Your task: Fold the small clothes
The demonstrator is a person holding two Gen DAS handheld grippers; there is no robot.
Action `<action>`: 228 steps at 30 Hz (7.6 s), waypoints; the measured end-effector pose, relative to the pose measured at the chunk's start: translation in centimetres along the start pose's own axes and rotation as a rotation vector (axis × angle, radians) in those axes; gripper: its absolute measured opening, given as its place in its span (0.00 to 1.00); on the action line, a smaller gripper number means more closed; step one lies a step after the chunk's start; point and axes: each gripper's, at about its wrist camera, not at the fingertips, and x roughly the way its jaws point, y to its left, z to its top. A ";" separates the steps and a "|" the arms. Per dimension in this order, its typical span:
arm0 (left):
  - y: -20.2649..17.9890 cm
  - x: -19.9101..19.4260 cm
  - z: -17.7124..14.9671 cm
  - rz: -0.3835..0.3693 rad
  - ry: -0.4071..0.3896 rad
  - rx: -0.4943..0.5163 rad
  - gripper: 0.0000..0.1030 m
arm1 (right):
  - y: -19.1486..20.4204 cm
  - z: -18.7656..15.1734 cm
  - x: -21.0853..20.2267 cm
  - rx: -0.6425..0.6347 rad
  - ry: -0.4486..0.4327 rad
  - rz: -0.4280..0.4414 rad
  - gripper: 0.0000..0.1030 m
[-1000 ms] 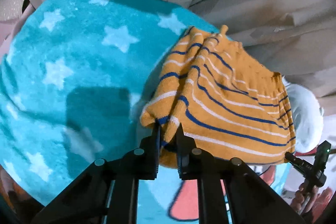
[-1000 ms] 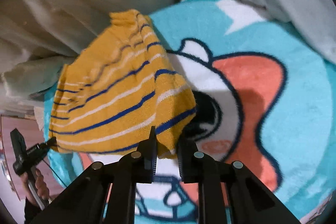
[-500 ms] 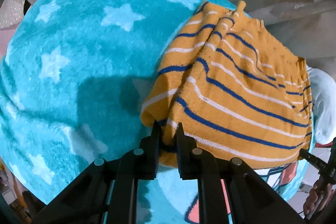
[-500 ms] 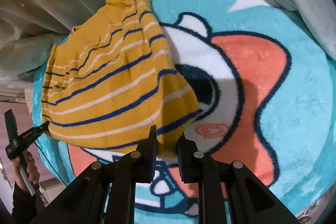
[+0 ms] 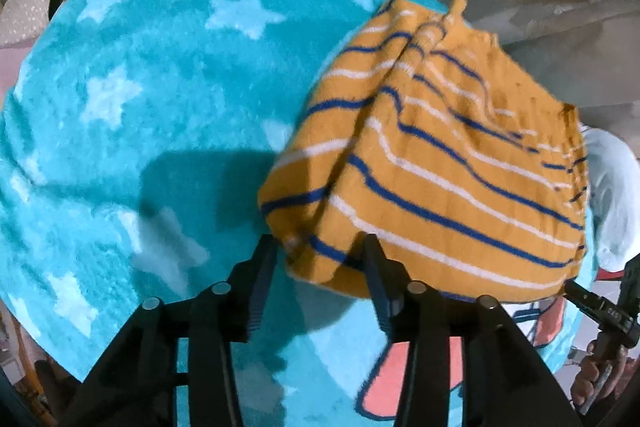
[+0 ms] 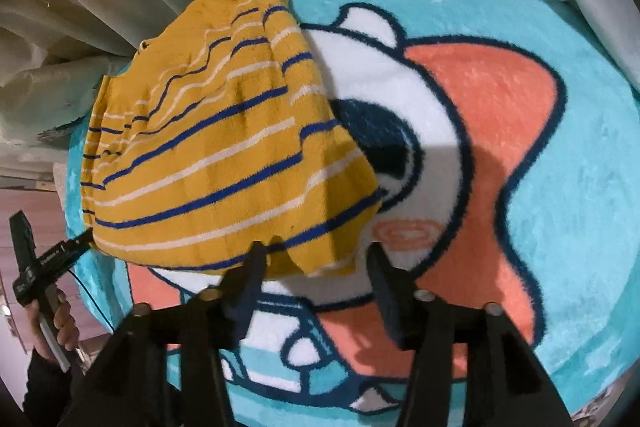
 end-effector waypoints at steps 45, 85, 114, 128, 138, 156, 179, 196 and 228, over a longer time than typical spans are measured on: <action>-6.5 -0.1 6.8 0.098 -0.129 0.315 0.53 | 7.8 6.9 -0.5 -0.105 -0.173 -0.071 0.62; 4.2 -9.6 0.3 0.017 -0.206 -0.075 0.66 | 17.6 2.3 -5.2 -0.082 -0.169 0.190 0.73; 5.7 -0.8 -5.2 -0.397 -0.021 -0.510 0.13 | 36.9 5.9 15.5 -0.300 0.365 -0.054 0.73; 2.9 -4.5 -5.4 -0.339 -0.110 -0.316 0.11 | 41.3 4.3 19.7 -0.527 0.334 -0.433 0.33; -8.0 -14.2 -8.0 -0.313 -0.245 0.198 0.11 | 30.6 7.1 3.4 -0.325 0.181 0.205 0.14; -31.5 -5.9 -15.2 -0.329 -0.068 0.824 0.11 | 3.0 7.7 -4.5 -0.033 -0.037 0.387 0.14; -20.4 -3.5 -9.9 -0.287 0.026 0.453 0.69 | -1.7 -0.2 -6.1 0.013 -0.147 0.233 0.68; -21.8 -0.5 -13.6 -0.103 -0.116 0.700 0.72 | -2.7 -6.3 -0.1 0.041 -0.046 0.014 0.08; -18.6 0.2 -13.7 -0.192 -0.014 0.546 0.21 | -2.2 -10.4 -7.0 -0.023 -0.168 0.144 0.52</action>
